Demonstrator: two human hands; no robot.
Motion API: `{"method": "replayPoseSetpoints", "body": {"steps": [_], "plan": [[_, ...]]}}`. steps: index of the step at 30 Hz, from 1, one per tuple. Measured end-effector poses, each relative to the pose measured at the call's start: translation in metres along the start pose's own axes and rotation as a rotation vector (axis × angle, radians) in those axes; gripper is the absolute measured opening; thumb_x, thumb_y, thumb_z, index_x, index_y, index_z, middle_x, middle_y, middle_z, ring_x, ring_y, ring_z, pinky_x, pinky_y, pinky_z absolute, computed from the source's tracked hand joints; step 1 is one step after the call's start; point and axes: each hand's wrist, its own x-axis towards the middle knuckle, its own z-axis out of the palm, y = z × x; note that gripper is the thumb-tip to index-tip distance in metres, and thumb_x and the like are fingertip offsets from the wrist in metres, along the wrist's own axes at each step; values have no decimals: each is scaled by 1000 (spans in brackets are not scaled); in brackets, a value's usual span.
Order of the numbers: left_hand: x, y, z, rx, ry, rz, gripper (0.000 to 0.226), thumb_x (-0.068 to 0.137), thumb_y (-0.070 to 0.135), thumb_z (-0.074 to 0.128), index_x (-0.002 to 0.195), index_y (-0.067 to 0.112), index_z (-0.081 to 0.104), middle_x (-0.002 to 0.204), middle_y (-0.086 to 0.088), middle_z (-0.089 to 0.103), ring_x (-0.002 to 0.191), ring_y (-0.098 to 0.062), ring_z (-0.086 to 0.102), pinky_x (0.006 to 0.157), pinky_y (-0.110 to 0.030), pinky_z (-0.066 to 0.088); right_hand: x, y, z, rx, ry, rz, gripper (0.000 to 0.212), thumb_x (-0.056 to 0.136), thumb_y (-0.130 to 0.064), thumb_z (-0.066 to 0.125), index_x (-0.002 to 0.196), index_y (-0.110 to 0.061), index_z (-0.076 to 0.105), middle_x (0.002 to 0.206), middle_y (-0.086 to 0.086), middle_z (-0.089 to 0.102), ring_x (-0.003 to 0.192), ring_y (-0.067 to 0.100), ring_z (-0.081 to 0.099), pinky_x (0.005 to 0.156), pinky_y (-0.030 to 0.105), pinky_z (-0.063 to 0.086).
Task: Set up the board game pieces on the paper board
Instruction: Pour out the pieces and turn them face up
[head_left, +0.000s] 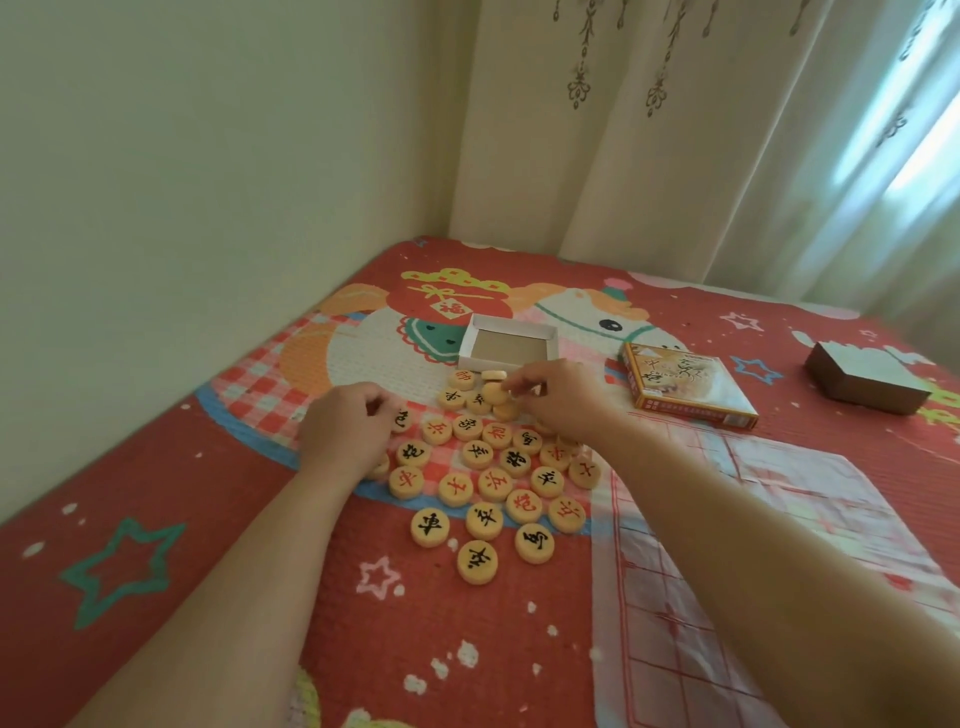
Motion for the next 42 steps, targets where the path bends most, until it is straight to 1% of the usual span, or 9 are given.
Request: {"method": "replayPoseSetpoints", "body": {"steps": [5,8,11,16,20,25,30,34,42], "plan": [[5,2,0,76,47,-26,12,86,24,61,91,18,70,91,-3,67,82,-23,61,72,-35,50,1,-4,4,-7,13,-35,25,82,-20,63,107,-21,67,99,-6,61,90,11,53,74,25,41],[12,23,1,99,73,150,19,87,18,59,103,17,69,107,-5,64,96,-21,57,77,-31,45,0,-4,4,-13,14,-36,29,80,-25,67,109,-23,65,95,-7,61,88,12,55,71,25,42],[20,60,16,213,-137,344,33,89,19,56,120,27,61,119,-1,59,111,-21,47,85,-31,39,1,-3,6,-37,28,-30,28,77,-32,69,104,-23,64,93,-7,63,86,14,59,69,26,45],[27,75,42,225,-353,324,36,81,12,58,112,28,65,111,-4,62,105,-25,56,86,-38,49,3,0,11,-105,80,-17,29,75,-42,66,93,-21,59,89,-2,66,81,18,60,71,34,53],[26,73,42,202,-315,351,26,84,12,58,107,18,68,107,-4,64,98,-22,58,84,-37,49,2,4,10,-51,82,-26,18,78,-33,66,91,-21,61,93,-3,66,86,17,60,72,32,52],[23,65,35,63,-200,262,20,92,25,53,94,13,68,80,3,61,72,-11,52,57,-21,36,0,12,3,63,51,-1,11,87,-26,58,96,-20,60,91,-1,65,80,18,59,67,32,49],[21,50,23,-12,-165,101,9,86,20,62,88,15,69,87,3,62,84,-13,56,71,-24,40,-1,15,-2,22,65,31,9,88,-17,55,94,-19,62,84,-4,58,76,15,54,67,31,46],[23,34,19,44,-73,13,6,85,21,63,82,17,67,82,3,63,78,-14,57,67,-27,43,-2,14,-4,-43,64,54,11,85,-16,58,89,-16,68,95,0,66,78,14,55,68,29,49],[25,27,20,188,10,35,9,86,19,59,86,19,68,88,0,67,86,-20,61,70,-32,49,5,5,0,-125,101,-42,26,88,-14,51,108,-19,67,120,-1,61,111,18,52,82,27,41]]}}
